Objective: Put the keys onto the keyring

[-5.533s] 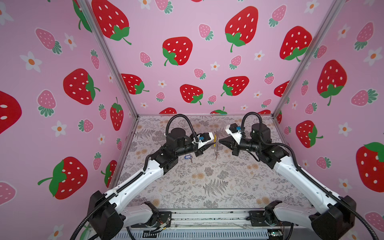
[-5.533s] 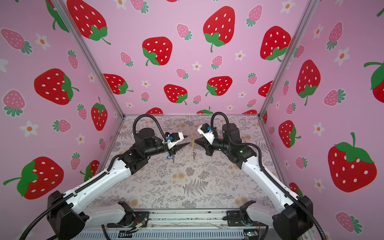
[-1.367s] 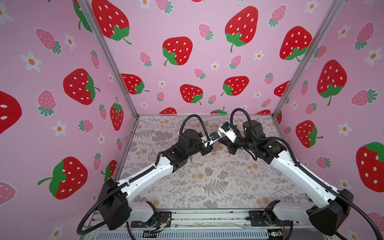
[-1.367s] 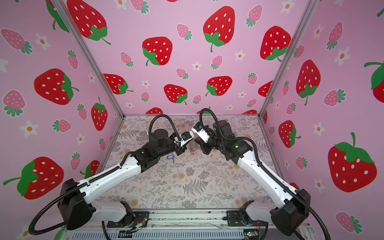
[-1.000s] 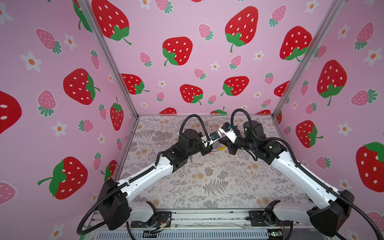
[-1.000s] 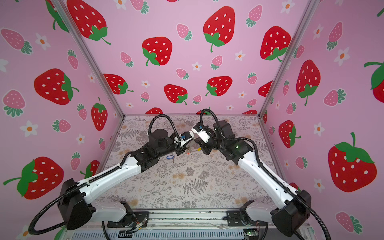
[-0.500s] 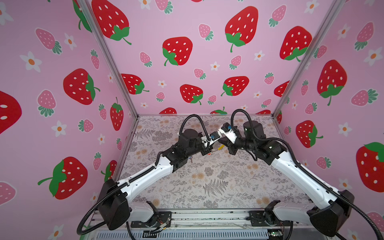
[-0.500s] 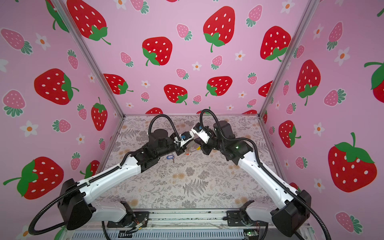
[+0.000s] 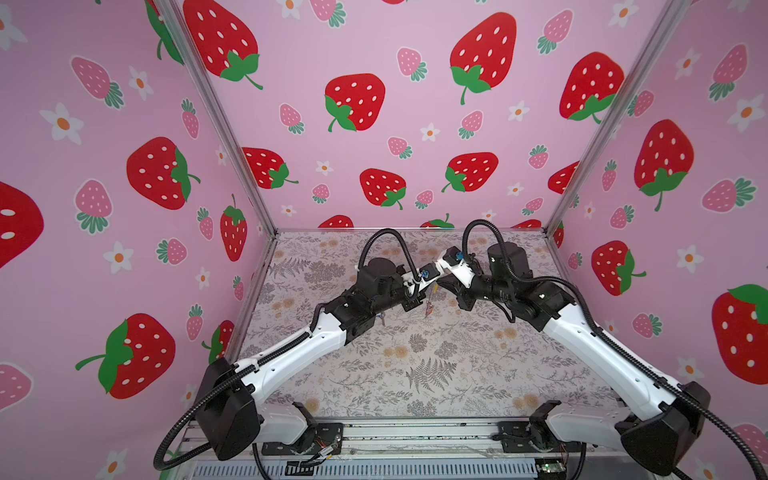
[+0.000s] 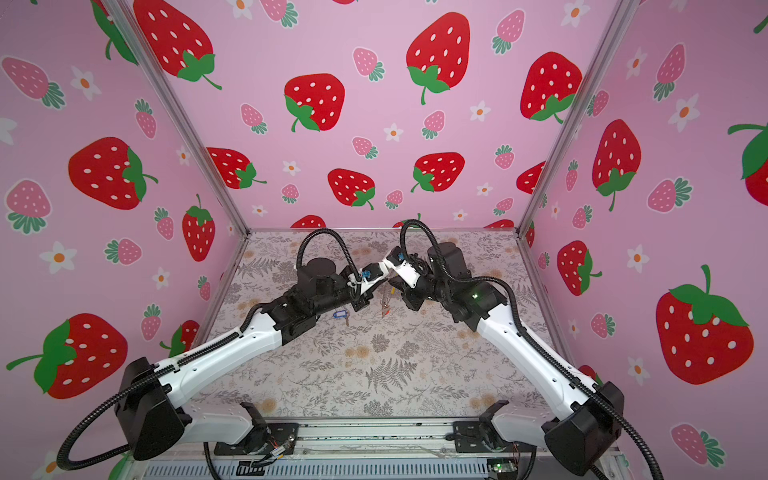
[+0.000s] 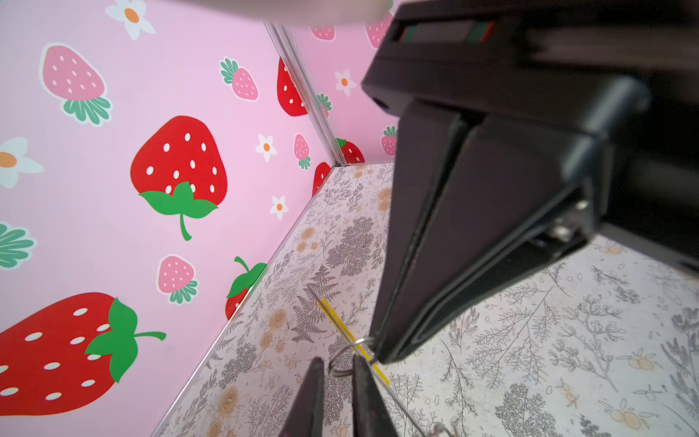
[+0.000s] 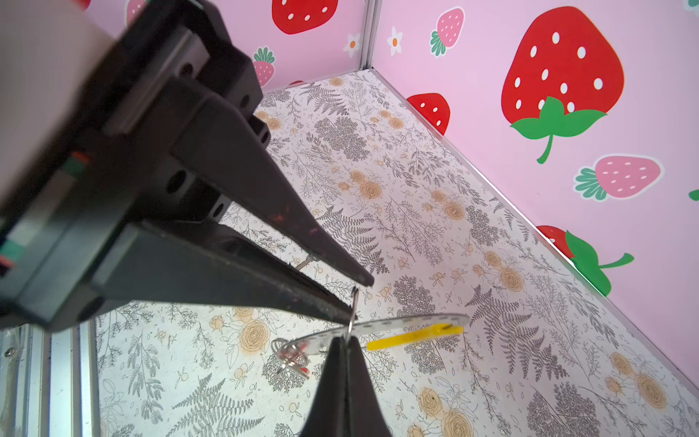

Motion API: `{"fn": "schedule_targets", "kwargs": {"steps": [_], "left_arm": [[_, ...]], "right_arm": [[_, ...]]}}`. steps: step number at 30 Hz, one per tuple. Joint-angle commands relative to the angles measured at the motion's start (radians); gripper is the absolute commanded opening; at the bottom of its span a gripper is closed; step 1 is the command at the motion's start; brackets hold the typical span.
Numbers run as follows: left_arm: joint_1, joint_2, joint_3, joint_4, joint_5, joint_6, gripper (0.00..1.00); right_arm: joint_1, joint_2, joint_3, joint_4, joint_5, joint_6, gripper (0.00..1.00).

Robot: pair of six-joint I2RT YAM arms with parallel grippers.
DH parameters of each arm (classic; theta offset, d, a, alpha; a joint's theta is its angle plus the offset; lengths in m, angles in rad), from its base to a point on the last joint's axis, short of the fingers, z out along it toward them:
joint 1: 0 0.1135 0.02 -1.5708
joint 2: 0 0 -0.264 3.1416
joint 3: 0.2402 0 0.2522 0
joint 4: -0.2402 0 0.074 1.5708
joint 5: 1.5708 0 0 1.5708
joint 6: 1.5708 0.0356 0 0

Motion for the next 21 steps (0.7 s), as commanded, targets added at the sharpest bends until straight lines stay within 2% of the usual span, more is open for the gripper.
{"fn": "schedule_targets", "kwargs": {"steps": [1, 21], "left_arm": [[0.005, -0.017, 0.017, 0.037, 0.031, -0.004, 0.23], [0.046, -0.052, -0.011, 0.027, 0.127, -0.043, 0.27]], "right_arm": [[0.011, -0.024, -0.010, 0.025, -0.021, -0.018, 0.00], [0.010, -0.049, -0.037, 0.057, 0.010, -0.031, 0.00]]}}
